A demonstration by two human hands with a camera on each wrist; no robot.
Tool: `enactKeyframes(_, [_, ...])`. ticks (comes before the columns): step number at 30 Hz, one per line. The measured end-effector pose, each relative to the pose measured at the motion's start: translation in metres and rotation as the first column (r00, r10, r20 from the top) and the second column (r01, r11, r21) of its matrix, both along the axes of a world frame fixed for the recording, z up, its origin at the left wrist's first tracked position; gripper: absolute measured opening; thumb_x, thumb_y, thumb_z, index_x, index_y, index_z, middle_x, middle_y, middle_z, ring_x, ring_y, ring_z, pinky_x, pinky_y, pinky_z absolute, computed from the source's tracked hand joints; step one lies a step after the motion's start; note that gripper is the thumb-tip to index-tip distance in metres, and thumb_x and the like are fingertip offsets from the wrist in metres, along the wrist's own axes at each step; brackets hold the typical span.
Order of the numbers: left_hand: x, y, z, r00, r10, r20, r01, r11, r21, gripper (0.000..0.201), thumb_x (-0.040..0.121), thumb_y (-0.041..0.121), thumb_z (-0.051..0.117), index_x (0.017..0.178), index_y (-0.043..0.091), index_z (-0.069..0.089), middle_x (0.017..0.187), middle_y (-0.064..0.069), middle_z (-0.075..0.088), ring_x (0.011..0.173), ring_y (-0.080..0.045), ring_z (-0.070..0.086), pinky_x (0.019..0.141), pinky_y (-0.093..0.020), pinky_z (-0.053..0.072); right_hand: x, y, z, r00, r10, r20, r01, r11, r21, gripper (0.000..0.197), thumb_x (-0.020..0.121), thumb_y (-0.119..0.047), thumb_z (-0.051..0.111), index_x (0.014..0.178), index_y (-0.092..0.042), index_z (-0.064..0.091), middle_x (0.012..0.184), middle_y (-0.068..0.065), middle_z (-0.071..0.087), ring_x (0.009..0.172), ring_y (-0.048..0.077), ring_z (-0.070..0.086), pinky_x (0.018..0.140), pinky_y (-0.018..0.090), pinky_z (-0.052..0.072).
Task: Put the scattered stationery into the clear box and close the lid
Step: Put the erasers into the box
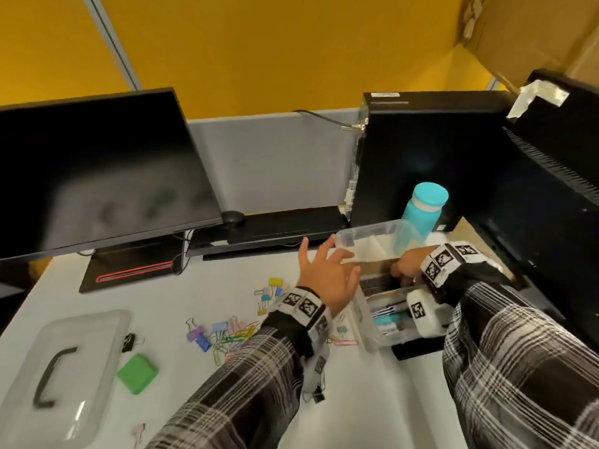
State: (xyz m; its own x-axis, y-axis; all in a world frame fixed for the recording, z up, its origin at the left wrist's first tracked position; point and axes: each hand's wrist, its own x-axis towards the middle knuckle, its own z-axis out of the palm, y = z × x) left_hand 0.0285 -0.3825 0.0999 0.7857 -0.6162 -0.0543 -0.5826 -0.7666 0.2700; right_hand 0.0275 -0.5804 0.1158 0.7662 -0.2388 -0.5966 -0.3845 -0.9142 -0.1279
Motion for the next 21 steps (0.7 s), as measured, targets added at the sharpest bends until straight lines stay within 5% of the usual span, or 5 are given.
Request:
enactKeyframes(5, [0.007,0.142,-0.008,0.943,0.33,-0.033,-0.328,0.915,-0.234,0.042,0.09,0.05,0.027,0.109,0.038,0.063,0.129,0.015,0.053,0.129,-0.013,0.038,0.107,-0.043,0.024,-0.025,0.04,0.027,0.975,0.123,0.187,-0.11,0.991,-0.078,0.018,0.093,-0.034,0.047,0.098,-0.021,0.058,0.093,0.002,0.06,0.084,0.019,0.054,0.077,0.031,0.044])
enactKeyframes(10, [0.001,0.267,-0.057,0.853,0.515,-0.087,-0.495,0.851,0.176,0.035,0.089,0.043,0.047,0.12,0.032,0.057,0.131,0.004,0.054,0.119,-0.022,0.048,0.1,-0.04,0.04,-0.067,0.139,0.009,0.709,0.404,0.578,-0.471,0.882,-0.038,0.008,0.091,-0.028,0.049,0.092,-0.027,0.057,0.087,-0.011,0.058,0.082,0.011,0.052,0.07,0.027,0.045])
enactKeyframes(14, [-0.017,0.32,-0.079,0.792,0.599,-0.115,-0.502,0.748,0.434,0.069,0.083,0.056,0.054,0.141,0.03,0.03,0.148,0.002,0.031,0.131,-0.024,0.036,0.106,-0.039,0.035,-0.084,0.21,-0.046,0.713,0.558,0.425,-0.68,0.697,0.226,0.017,0.088,-0.034,0.053,0.101,-0.025,0.057,0.097,-0.009,0.056,0.087,0.011,0.051,0.065,0.024,0.037])
enactKeyframes(18, [-0.031,0.349,-0.089,0.755,0.615,-0.227,-0.559,0.785,0.268,0.085,0.071,0.055,0.07,0.141,0.028,0.03,0.145,-0.004,0.029,0.127,-0.028,0.036,0.107,-0.042,0.036,-0.097,0.262,-0.084,0.493,0.827,0.268,-0.867,0.444,0.224,0.053,0.081,-0.041,0.066,0.125,-0.018,0.048,0.121,0.006,0.047,0.108,0.028,0.047,0.081,0.042,0.047])
enactKeyframes(21, [-0.03,0.36,-0.093,0.747,0.616,-0.251,-0.571,0.787,0.231,0.088,0.065,0.056,0.075,0.138,0.029,0.034,0.139,-0.005,0.032,0.124,-0.028,0.038,0.105,-0.042,0.039,-0.102,0.277,-0.101,0.408,0.897,0.168,-0.905,0.374,0.2,0.064,0.079,-0.037,0.069,0.133,-0.02,0.04,0.127,0.009,0.04,0.113,0.033,0.042,0.081,0.047,0.045])
